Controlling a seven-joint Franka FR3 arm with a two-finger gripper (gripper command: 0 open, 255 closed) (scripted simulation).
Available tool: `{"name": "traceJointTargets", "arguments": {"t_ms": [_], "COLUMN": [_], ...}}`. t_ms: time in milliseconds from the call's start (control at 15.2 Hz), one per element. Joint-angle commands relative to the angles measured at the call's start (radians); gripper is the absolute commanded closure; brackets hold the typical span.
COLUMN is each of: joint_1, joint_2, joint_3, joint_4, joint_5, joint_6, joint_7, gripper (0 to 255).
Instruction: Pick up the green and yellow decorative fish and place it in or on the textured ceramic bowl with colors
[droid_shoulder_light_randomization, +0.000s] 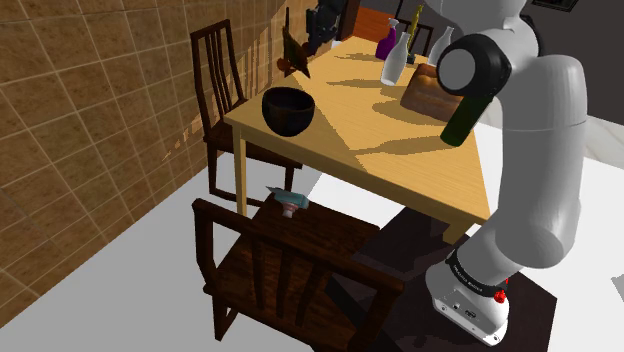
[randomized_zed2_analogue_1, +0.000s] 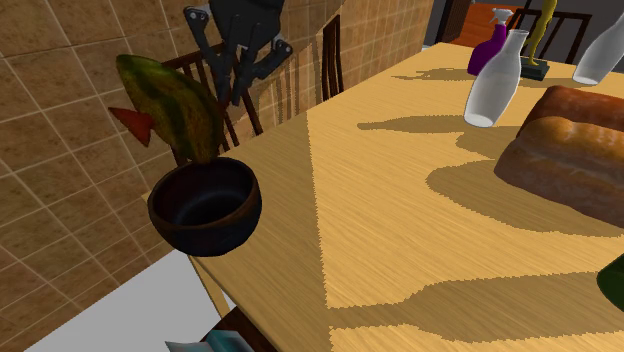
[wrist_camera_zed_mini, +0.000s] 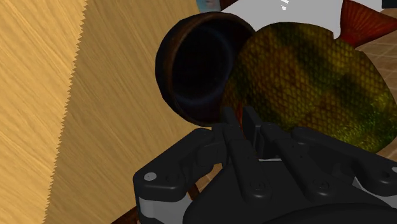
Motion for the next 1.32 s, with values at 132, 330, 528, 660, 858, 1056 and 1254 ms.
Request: {"name": "traceJointTargets", "arguments": {"t_ms": [132,330,528,660,858,1056,1254], "joint_1": [0.032,0.046,0.057,0.063,0.071,0.071,0.071], "joint_2": [-0.046,-0.067,-0.082,-0.09,-0.098,-0.098,-0.098], "joint_3": [-0.007,-0.01,-0.012,-0.013,-0.014,-0.014,-0.013], "joint_4": [-0.122,-0.196,-0.26,-0.298,-0.354,-0.354,-0.354], "joint_5": [-0.013,-0.019,-0.022,-0.024,-0.025,-0.025,-0.025], "joint_6": [0.074,0.123,0.168,0.196,0.24,0.24,0.24], "joint_7": [-0.02,-0.04,-0.058,-0.07,-0.087,-0.087,-0.087], "gripper": [255,255,255,255,255,255,255]}}
